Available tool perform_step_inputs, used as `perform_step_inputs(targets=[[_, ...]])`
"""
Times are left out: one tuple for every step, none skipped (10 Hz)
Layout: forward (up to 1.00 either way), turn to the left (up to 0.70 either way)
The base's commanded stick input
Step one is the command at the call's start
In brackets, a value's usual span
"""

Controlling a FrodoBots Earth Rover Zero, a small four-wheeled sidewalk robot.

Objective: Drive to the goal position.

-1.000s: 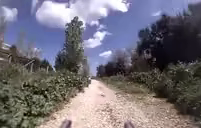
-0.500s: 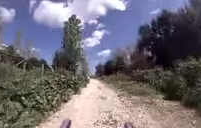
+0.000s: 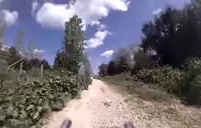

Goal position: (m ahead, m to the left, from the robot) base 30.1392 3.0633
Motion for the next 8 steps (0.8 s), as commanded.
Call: perform_step_inputs(targets=[[0.85,0.0],[0.85,0.0],[0.85,0.0],[0.85,0.0],[0.85,0.0],[0.85,0.0],[0.85,-0.01],[0.85,-0.27]])
